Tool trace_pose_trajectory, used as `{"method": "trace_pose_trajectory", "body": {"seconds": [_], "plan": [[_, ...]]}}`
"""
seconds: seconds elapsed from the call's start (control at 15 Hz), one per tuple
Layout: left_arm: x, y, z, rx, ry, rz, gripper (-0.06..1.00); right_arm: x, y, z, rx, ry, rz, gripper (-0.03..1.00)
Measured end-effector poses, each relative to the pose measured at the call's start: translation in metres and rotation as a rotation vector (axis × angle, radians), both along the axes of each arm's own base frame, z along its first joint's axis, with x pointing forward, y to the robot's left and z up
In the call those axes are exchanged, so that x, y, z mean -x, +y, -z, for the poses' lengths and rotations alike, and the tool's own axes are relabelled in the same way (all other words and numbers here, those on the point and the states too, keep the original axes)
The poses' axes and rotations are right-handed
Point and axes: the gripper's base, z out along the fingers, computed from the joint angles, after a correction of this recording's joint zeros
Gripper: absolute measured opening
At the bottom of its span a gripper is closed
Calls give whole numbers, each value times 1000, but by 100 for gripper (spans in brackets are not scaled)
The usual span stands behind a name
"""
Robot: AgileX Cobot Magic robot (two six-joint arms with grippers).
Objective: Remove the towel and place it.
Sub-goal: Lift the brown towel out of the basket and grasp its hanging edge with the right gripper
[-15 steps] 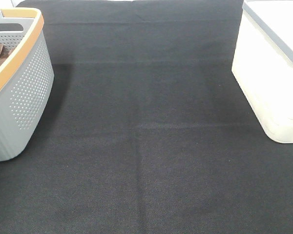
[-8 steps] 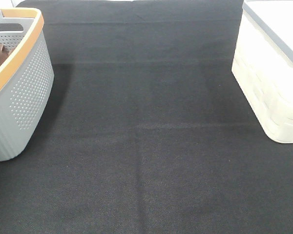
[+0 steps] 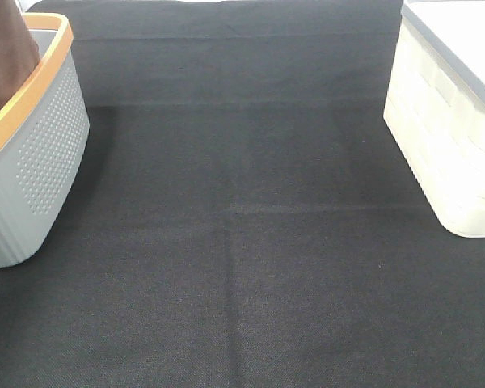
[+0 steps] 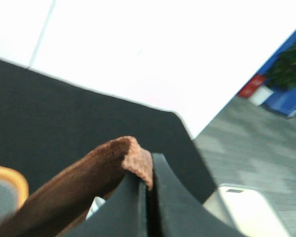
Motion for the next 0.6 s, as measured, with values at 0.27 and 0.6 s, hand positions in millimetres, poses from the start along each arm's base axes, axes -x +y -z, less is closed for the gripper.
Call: {"method": "trace_pose_trajectory", "body": {"seconds": [0.27, 0.6], "plan": [[6, -26, -16, 100, -133, 143, 0, -18, 11, -18, -151, -16, -52, 74], [10, -66, -30, 122, -289, 216, 0, -54, 35, -37, -367, -13, -288, 74]]}}
